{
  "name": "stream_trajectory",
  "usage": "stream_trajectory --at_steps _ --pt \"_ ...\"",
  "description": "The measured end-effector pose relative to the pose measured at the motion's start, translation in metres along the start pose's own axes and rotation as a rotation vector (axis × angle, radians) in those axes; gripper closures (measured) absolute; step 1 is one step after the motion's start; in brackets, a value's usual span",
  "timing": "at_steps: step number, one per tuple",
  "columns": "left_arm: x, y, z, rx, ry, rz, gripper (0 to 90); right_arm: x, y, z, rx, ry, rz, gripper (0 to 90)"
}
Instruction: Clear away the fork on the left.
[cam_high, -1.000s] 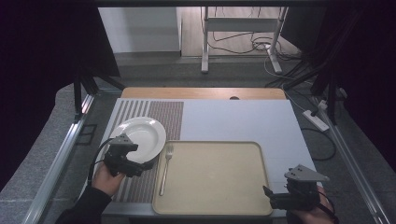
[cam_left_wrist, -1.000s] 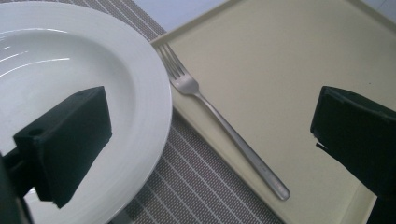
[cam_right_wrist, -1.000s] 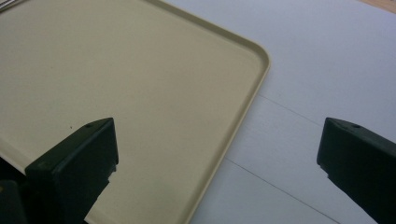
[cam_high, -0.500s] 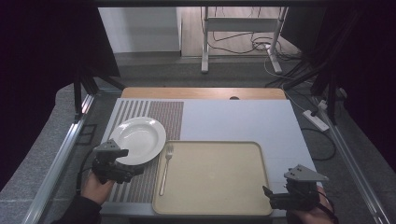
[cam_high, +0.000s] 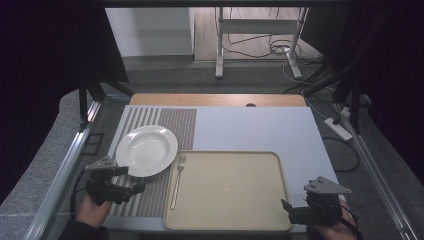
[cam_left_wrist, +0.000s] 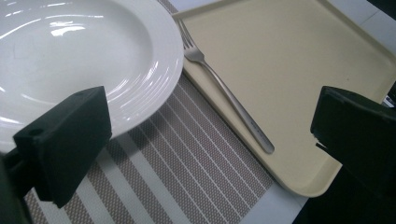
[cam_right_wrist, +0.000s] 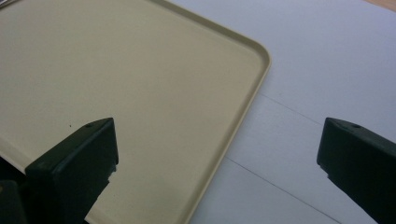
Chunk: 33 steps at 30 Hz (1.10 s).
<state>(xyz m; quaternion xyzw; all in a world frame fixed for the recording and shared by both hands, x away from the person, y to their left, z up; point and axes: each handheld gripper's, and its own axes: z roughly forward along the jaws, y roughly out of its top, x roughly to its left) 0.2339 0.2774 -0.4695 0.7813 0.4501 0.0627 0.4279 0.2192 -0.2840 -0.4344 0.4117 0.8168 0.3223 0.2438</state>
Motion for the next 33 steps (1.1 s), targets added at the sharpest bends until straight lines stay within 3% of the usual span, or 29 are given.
stream_trajectory --at_steps 9,24,33 --pt "-0.001 -0.013 -0.013 -0.019 0.018 -0.023 0.0 0.0 0.0 0.0 0.003 -0.002 -0.001 0.0" --pt "-0.008 -0.023 -0.027 -0.03 0.084 -0.003 0.0 0.0 0.0 0.001 0.01 -0.003 -0.003 0.0" --pt "-0.014 -0.027 -0.032 0.005 0.125 0.019 0.0 0.001 0.001 0.001 0.012 -0.008 -0.005 0.0"
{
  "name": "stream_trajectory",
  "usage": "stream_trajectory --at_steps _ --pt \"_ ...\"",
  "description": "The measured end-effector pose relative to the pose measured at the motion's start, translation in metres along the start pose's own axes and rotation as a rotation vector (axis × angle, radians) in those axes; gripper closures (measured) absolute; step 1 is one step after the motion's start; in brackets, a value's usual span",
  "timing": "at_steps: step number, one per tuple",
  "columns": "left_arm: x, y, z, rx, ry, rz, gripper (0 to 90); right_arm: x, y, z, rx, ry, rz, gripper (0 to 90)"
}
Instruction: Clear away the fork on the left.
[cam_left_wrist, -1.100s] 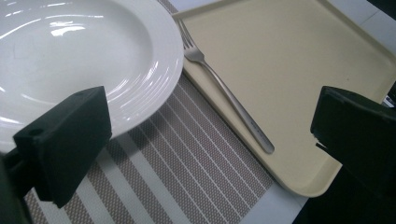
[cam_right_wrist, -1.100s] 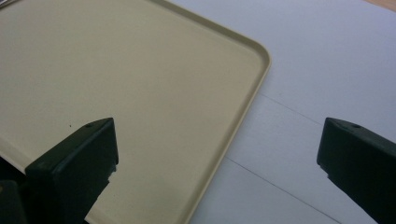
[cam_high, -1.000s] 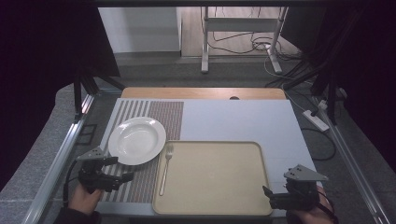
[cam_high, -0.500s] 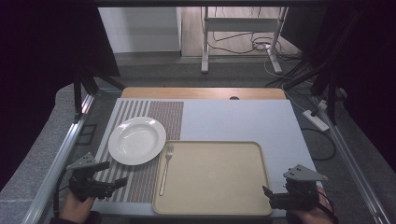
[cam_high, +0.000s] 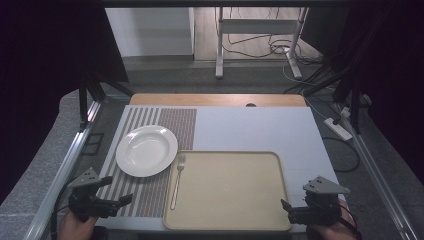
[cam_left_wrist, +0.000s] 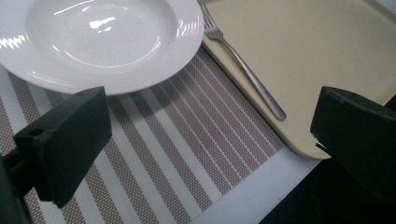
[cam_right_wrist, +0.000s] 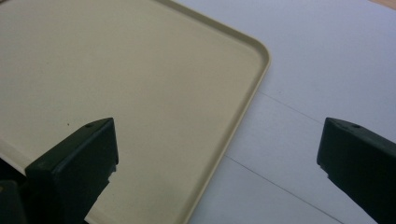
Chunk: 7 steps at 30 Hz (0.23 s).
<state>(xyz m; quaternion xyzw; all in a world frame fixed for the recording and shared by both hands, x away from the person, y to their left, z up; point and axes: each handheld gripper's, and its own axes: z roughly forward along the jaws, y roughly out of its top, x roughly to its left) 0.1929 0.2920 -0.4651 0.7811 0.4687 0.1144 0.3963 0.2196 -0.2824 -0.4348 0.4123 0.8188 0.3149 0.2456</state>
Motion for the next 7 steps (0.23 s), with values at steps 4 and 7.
stream_trajectory --at_steps 4,7 --pt "-0.0002 -0.0011 -0.0014 -0.006 0.004 0.001 0.0 0.0002 0.0002 0.0 0.003 -0.001 0.0 0.0" --pt "0.0004 -0.0003 -0.0012 -0.012 0.0 -0.006 0.0 0.0002 -0.0001 0.0004 0.005 -0.002 -0.004 0.0"
